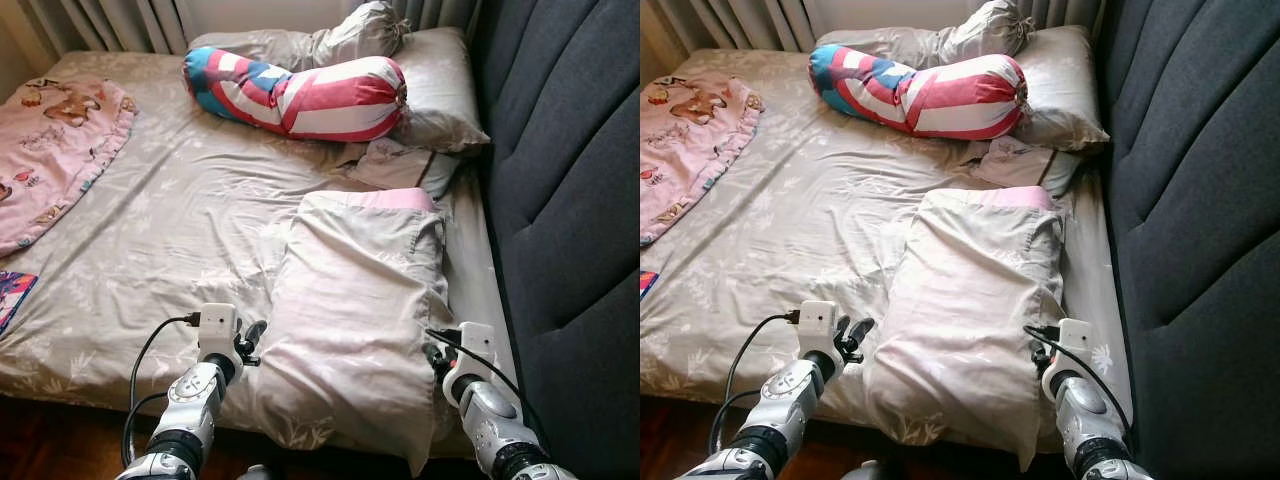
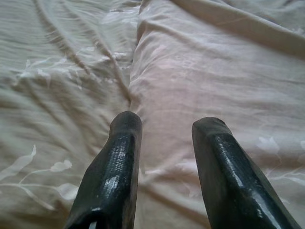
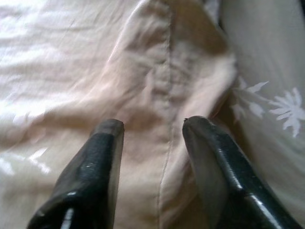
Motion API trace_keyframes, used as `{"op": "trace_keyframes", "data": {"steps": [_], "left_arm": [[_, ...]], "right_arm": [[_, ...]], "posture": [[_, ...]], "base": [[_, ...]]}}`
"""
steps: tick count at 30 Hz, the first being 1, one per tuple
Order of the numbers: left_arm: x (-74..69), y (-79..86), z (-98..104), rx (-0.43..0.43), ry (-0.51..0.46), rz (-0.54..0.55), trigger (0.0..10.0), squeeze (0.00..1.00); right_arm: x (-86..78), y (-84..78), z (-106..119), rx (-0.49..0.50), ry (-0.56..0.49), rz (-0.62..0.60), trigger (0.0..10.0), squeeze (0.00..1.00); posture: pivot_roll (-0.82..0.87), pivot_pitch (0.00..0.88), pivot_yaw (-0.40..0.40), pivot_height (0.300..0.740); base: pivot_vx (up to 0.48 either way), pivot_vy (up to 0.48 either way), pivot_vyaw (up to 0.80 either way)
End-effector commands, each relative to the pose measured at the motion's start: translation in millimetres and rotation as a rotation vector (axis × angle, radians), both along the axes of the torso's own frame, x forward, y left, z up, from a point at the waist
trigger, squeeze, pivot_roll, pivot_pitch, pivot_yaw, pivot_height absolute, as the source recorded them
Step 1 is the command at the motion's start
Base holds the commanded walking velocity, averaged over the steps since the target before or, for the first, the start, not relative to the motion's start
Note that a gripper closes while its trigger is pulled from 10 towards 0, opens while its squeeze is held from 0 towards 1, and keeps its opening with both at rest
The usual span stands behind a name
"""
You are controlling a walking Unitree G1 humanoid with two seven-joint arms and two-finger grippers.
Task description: Clean up the room
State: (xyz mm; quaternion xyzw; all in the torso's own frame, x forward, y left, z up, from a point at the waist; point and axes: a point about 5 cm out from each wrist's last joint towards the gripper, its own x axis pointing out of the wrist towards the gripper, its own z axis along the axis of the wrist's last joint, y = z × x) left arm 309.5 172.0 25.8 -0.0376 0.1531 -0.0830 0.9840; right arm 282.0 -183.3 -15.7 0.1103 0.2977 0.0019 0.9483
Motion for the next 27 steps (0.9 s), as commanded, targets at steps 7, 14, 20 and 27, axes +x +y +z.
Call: {"op": "trace_keyframes", "data": {"steps": [7,14,20,27], "left_arm": [[-0.8,-3.0,-1.9,0.010,0.020,-0.025,10.0,0.00],[-1.6,-1.9,-2.3,0.013,0.024,-0.029,10.0,0.00],[-2.0,0.1,-1.9,0.019,0.021,-0.029,10.0,0.00],[7.6,9.3,17.9,0.004,-0.080,0.003,10.0,0.00]], "right_arm": [[-5.6,-9.7,-5.0,-0.028,0.053,-0.022,10.0,1.00],[-3.7,-14.7,-2.6,-0.051,0.046,-0.051,10.0,1.00],[-11.2,-7.8,-10.9,-0.020,0.104,-0.005,10.0,0.00],[-19.9,-10.4,-18.3,-0.035,0.145,-0.025,10.0,0.00]], "posture": [[-0.09,0.098,0.029,0.740],[-0.09,0.103,0.032,0.740],[-0.08,0.111,0.035,0.740],[-0.06,0.131,0.043,0.740]], "base": [[0.000,0.000,0.00],[0.000,0.000,0.00],[0.000,0.000,0.00],[0.000,0.000,0.00]]}}
